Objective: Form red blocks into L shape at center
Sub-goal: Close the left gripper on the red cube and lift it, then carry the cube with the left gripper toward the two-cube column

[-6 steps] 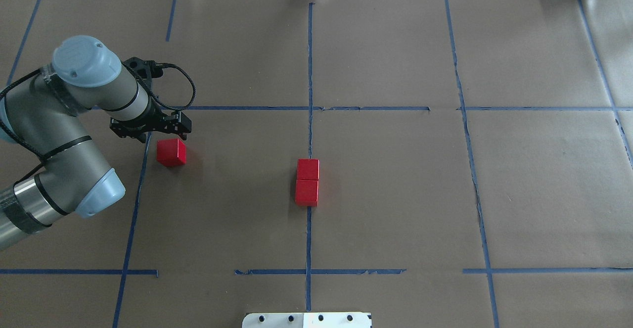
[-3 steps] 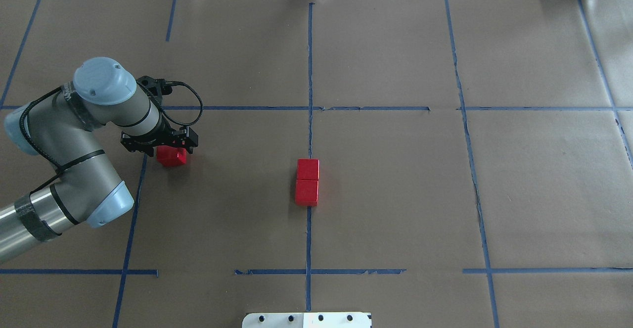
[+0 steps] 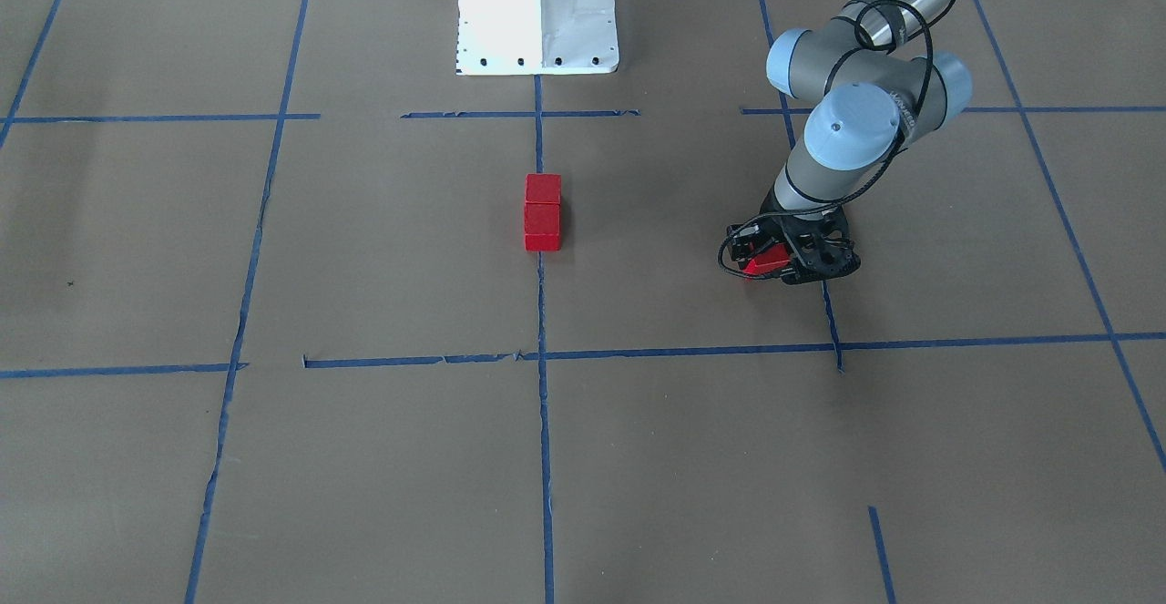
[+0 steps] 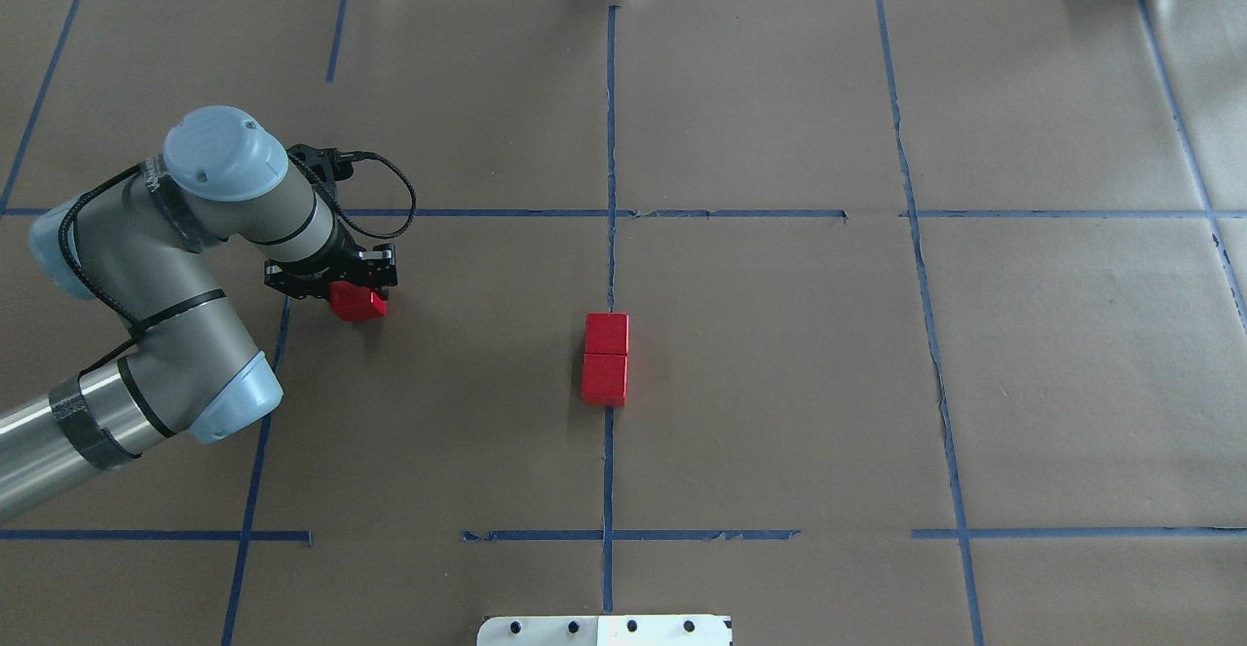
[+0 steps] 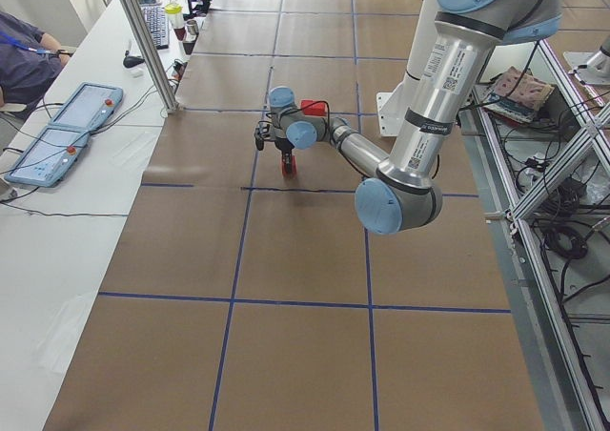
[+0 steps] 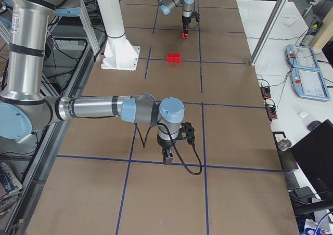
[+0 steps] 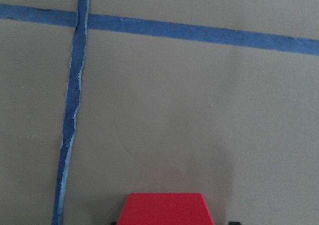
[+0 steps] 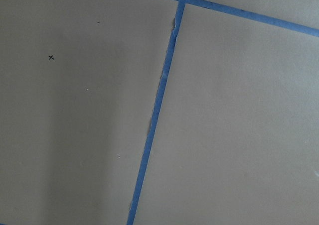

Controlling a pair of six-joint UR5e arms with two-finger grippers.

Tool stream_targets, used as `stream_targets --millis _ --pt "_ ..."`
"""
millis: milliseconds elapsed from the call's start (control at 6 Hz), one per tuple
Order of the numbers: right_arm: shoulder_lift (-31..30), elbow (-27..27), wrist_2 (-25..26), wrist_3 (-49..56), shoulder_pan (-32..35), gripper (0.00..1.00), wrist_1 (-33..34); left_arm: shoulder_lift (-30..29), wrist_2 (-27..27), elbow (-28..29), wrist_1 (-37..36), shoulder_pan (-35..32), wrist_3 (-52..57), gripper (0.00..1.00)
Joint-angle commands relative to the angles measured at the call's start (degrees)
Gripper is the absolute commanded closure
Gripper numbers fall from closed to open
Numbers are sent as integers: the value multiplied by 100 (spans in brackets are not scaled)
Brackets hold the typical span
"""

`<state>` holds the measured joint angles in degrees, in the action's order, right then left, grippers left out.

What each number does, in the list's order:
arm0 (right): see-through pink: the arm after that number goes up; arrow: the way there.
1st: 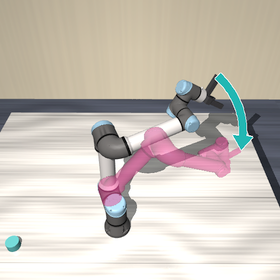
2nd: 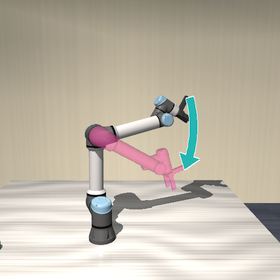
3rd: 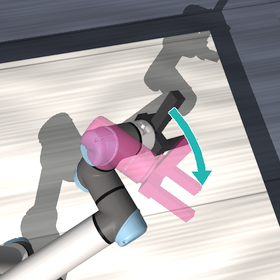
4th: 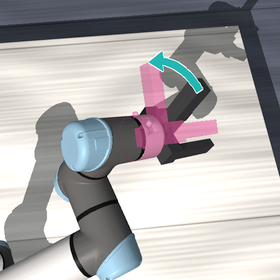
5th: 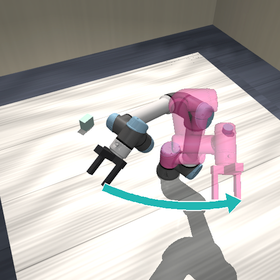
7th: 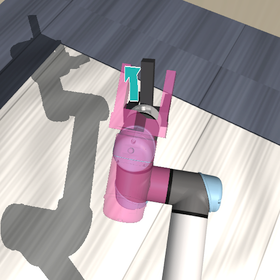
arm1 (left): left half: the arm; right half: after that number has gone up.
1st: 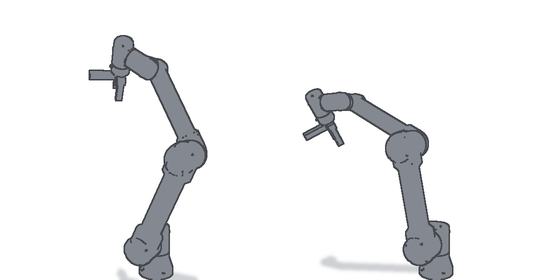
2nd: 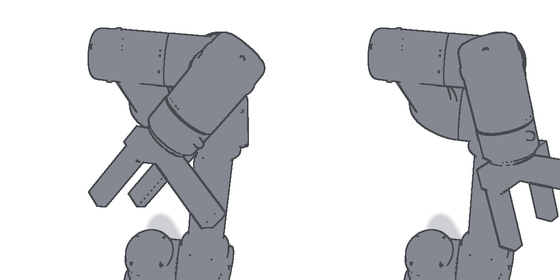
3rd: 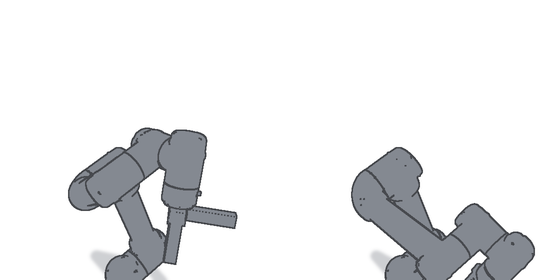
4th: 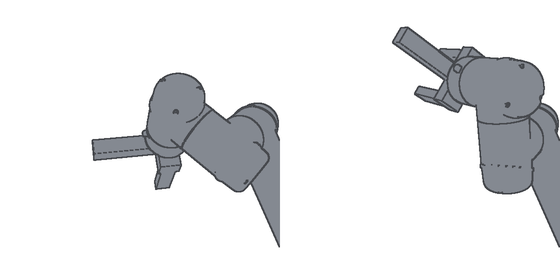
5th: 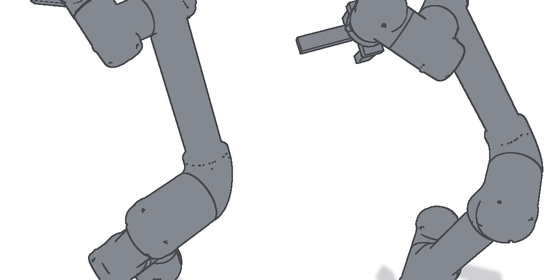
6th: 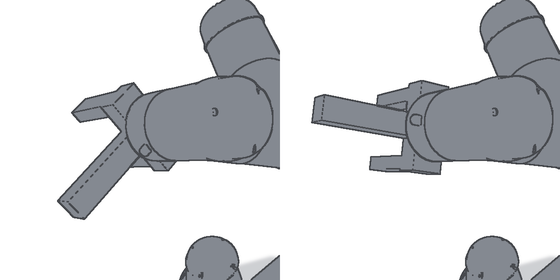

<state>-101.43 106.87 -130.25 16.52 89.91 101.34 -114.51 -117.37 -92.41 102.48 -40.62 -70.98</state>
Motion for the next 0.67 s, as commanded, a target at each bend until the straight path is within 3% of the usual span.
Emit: stream_targets --millis 0,333,500 --pt "0 0 0 0 0 0 0 -413 65 -49 -35 -42 -1968 98" --pt "0 -8 0 0 0 0 0 -861 493 -101 -79 19 -5689 92" --pt "0 -8 0 0 0 0 0 -1072 504 -101 -558 315 -6682 91"
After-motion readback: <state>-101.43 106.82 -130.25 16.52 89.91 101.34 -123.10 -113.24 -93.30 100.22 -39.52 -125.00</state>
